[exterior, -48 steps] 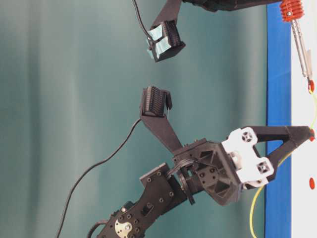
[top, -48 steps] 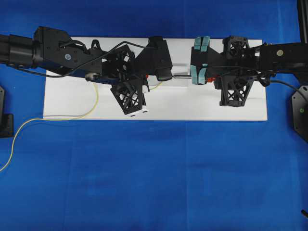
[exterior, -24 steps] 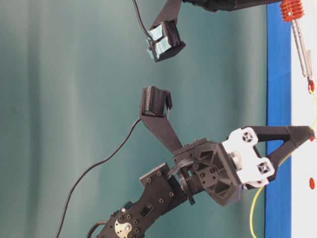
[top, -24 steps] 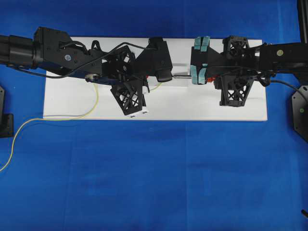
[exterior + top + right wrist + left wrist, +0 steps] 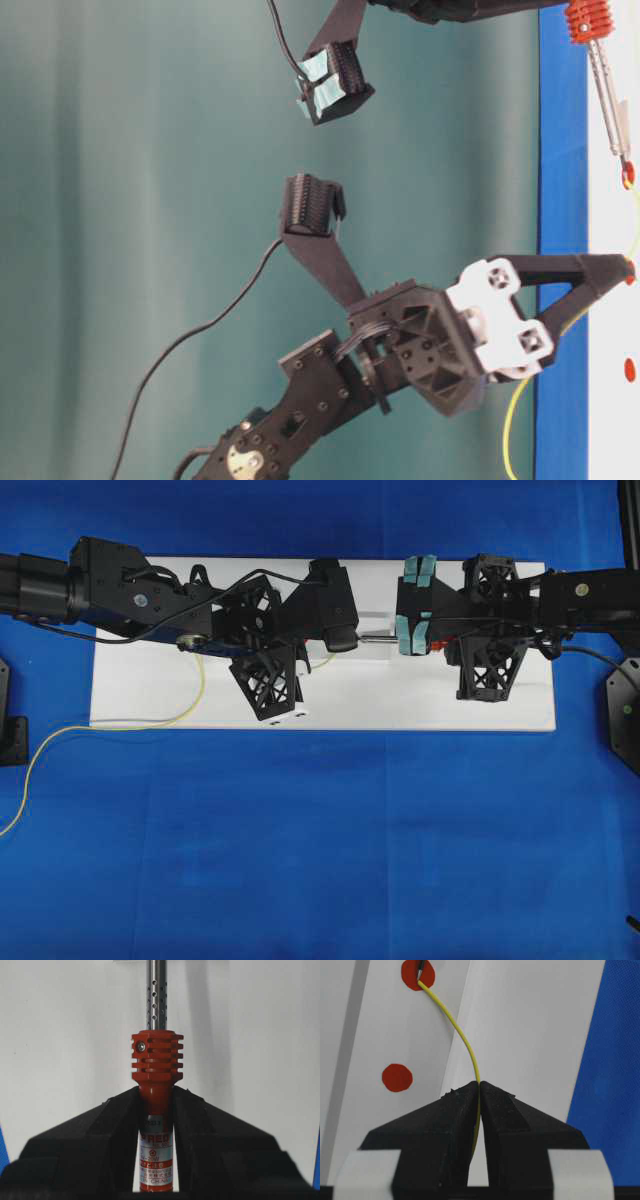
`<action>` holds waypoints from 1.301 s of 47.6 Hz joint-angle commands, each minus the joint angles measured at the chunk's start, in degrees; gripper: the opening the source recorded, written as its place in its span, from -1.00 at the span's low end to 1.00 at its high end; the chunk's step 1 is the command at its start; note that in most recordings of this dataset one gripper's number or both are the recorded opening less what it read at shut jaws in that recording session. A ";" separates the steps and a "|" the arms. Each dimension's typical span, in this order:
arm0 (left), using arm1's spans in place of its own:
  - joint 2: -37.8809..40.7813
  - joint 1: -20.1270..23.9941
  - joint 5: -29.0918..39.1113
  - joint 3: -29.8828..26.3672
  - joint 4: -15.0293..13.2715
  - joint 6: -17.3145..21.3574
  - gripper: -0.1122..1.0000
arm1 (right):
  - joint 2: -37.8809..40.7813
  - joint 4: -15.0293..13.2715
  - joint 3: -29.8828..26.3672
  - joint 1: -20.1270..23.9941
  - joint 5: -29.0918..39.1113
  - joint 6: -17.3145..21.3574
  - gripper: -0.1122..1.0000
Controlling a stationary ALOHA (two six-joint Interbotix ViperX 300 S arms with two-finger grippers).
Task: Touch the tip of the soldering iron to the tip of the solder at the mark.
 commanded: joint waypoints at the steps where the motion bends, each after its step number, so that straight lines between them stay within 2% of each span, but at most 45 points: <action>1: -4.57 -0.09 0.09 0.00 0.00 0.18 -0.76 | -0.70 0.09 -1.14 0.09 -0.26 0.09 -0.68; 22: -18.72 -0.09 -0.53 10.20 0.09 0.26 -0.76 | -1.14 0.09 -0.88 0.09 -0.44 0.09 -0.68; 37: -22.85 0.00 -5.89 15.56 0.00 -0.18 -0.76 | -2.11 -0.18 -1.67 0.09 -0.53 0.09 -0.68; 47: -24.17 0.18 -7.12 17.14 0.09 -0.09 -0.76 | -8.79 -0.35 -0.26 0.09 -0.70 0.09 -0.68; 55: -26.10 0.18 -9.40 19.60 0.09 -0.26 -0.76 | -16.44 -0.35 4.57 0.09 -3.16 0.70 -0.68; 62: -27.60 0.18 -10.63 21.53 0.09 -0.35 -0.76 | -22.76 -0.26 8.79 0.09 -7.56 3.16 -0.68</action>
